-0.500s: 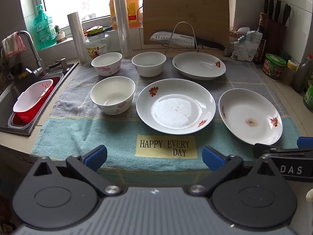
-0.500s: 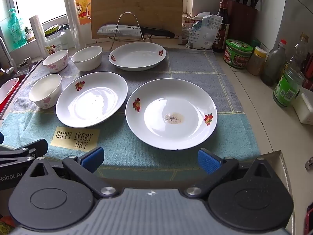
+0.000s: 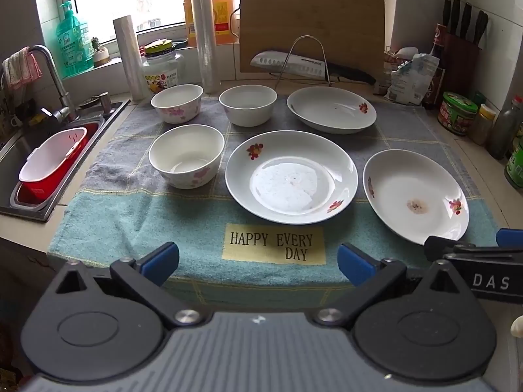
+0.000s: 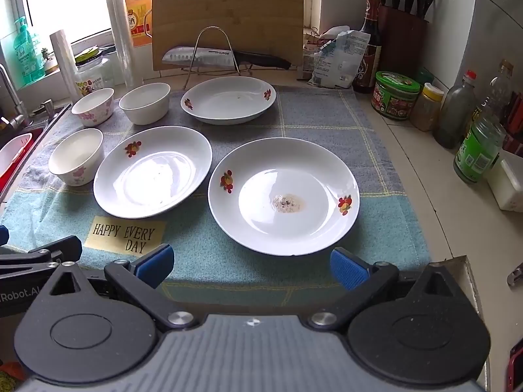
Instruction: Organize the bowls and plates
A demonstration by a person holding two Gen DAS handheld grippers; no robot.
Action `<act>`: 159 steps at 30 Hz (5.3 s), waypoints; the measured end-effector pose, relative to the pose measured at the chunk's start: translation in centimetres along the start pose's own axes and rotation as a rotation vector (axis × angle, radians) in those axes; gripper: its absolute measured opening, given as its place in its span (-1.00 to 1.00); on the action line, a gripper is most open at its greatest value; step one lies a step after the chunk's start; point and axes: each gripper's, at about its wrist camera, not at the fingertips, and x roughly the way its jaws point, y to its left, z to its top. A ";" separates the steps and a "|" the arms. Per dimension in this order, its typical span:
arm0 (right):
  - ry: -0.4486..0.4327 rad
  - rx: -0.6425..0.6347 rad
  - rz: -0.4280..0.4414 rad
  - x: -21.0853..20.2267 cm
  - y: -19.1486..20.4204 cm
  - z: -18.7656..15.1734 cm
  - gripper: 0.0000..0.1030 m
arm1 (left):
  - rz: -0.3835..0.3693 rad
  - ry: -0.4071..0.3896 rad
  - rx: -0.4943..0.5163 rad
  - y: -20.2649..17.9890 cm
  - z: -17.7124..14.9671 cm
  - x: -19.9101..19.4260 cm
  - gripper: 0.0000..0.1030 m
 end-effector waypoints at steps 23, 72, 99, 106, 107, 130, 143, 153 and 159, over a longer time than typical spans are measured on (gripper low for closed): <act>-0.021 -0.012 -0.006 -0.3 0.0 0.2 1.00 | -0.006 0.007 -0.018 0.3 0.4 0.0 0.99; -0.094 -0.027 -0.012 -1.4 -1.2 0.1 1.00 | -0.061 -0.036 0.016 -1.1 0.8 -1.1 0.98; -0.146 -0.063 0.076 1.8 -6.7 -4.4 1.00 | -0.136 -0.056 0.066 -2.7 -0.7 1.9 0.98; -0.124 -0.060 0.093 4.3 -7.1 -4.7 1.00 | -0.191 -0.032 0.075 -2.7 0.1 3.9 0.98; -0.122 -0.062 0.095 4.7 -7.0 -4.8 1.00 | -0.185 -0.033 0.088 -2.8 0.2 4.2 0.98; -0.119 -0.162 0.082 11.1 -5.7 -3.8 1.00 | -0.382 -0.014 0.348 -4.8 5.3 8.7 0.98; -0.169 -0.142 0.066 11.2 -5.7 -4.3 1.00 | -0.585 0.006 0.545 -9.3 10.5 13.7 0.98; -0.176 -0.128 0.051 11.1 -5.6 -4.5 1.00 | -0.715 0.149 0.648 -12.8 12.3 18.6 0.98; -0.168 -0.120 0.041 11.2 -5.4 -4.3 1.00 | -0.765 0.227 0.731 -14.4 12.7 20.5 0.98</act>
